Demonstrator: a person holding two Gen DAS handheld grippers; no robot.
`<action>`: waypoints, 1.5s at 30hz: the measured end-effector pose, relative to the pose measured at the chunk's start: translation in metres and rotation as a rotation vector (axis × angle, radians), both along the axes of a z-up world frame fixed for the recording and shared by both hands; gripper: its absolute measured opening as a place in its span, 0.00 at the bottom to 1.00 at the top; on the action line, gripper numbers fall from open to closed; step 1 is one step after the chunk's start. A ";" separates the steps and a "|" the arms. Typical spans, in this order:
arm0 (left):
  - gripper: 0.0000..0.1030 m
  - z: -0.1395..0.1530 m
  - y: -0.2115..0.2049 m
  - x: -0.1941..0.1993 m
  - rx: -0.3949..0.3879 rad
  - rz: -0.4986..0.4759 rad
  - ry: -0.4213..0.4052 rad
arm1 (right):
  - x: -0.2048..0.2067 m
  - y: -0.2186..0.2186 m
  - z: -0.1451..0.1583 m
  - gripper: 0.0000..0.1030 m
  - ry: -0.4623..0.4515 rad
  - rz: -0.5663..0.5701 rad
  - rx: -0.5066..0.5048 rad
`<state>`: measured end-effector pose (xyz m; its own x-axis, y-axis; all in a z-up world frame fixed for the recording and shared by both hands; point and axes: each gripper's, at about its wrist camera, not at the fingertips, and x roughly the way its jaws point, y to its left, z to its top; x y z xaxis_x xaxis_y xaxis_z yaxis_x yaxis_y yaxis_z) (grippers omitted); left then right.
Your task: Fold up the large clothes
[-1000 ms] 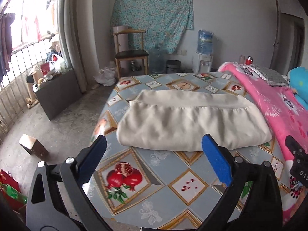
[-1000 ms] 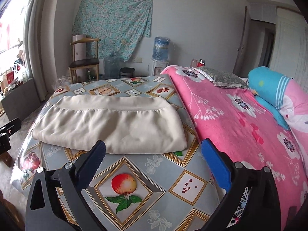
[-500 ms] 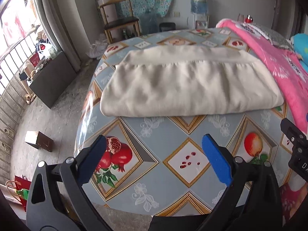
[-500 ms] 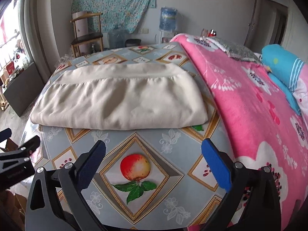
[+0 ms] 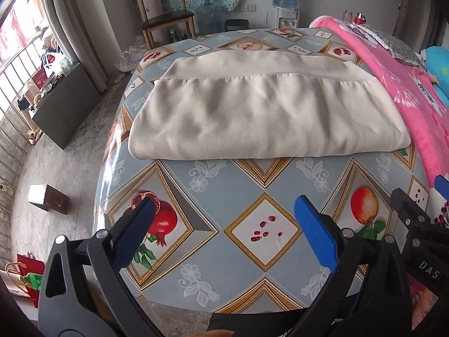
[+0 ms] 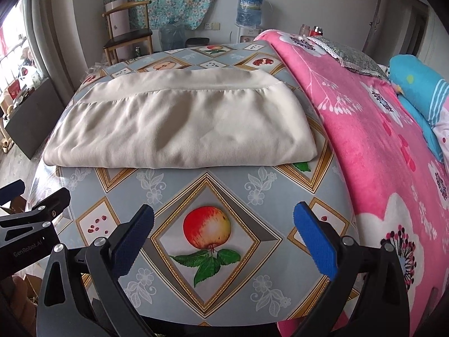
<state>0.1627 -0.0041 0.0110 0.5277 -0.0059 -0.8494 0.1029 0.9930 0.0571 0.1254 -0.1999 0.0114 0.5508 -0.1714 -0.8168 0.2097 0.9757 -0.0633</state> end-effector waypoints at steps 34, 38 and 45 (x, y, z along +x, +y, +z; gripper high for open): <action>0.93 0.004 -0.006 0.001 -0.038 -0.031 0.013 | 0.001 -0.007 0.000 0.94 0.012 -0.030 -0.021; 0.93 0.004 -0.005 0.001 -0.040 -0.031 0.016 | 0.000 -0.006 0.000 0.94 0.011 -0.030 -0.022; 0.93 0.004 -0.006 0.001 -0.040 -0.030 0.015 | 0.000 -0.006 0.000 0.94 0.013 -0.031 -0.024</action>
